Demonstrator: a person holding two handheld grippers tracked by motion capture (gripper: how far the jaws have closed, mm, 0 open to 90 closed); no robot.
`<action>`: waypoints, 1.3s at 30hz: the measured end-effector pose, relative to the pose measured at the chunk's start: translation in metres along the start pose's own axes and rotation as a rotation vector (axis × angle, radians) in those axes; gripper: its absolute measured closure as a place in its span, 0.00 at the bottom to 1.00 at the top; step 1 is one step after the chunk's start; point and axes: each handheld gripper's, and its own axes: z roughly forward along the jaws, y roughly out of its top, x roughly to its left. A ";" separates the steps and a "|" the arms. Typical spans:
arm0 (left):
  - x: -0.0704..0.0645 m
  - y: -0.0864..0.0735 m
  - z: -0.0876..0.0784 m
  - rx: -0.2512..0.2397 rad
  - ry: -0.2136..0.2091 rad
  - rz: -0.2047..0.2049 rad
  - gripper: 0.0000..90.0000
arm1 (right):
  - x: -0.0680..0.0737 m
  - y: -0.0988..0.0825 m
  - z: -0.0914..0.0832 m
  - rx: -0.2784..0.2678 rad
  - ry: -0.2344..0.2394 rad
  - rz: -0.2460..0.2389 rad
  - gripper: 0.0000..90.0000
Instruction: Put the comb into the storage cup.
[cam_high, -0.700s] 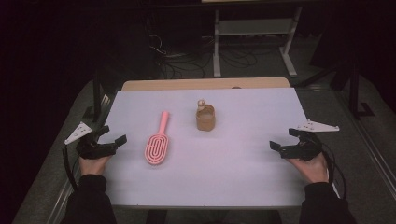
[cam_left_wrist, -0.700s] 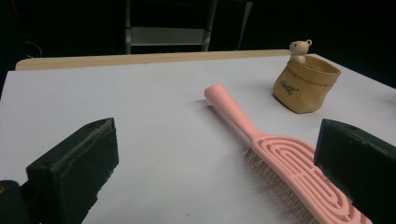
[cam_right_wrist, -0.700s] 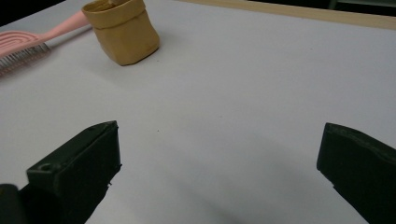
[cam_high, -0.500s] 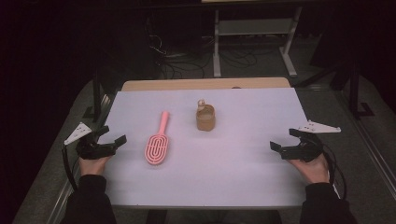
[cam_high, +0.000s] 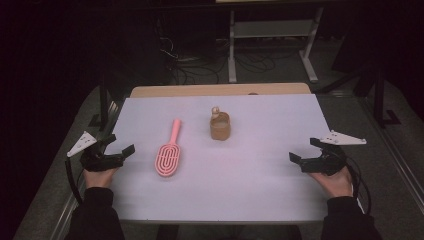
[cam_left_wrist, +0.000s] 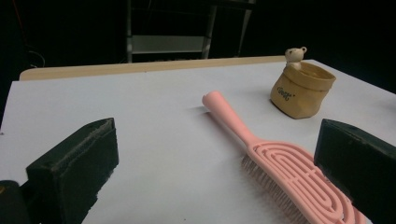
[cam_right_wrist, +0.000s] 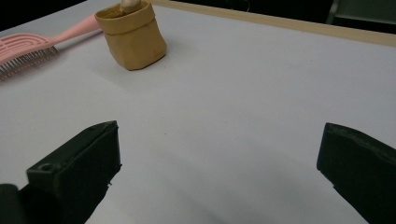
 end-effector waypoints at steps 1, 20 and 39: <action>-0.002 -0.001 0.002 0.012 0.002 0.013 0.00 | 0.000 0.000 0.000 0.001 -0.001 -0.004 0.00; 0.000 0.009 0.009 0.068 0.016 0.049 0.00 | 0.000 -0.003 0.000 0.009 -0.008 -0.008 0.00; -0.004 0.040 0.029 0.140 -0.066 0.119 0.00 | 0.000 -0.004 0.000 0.020 -0.015 -0.006 0.00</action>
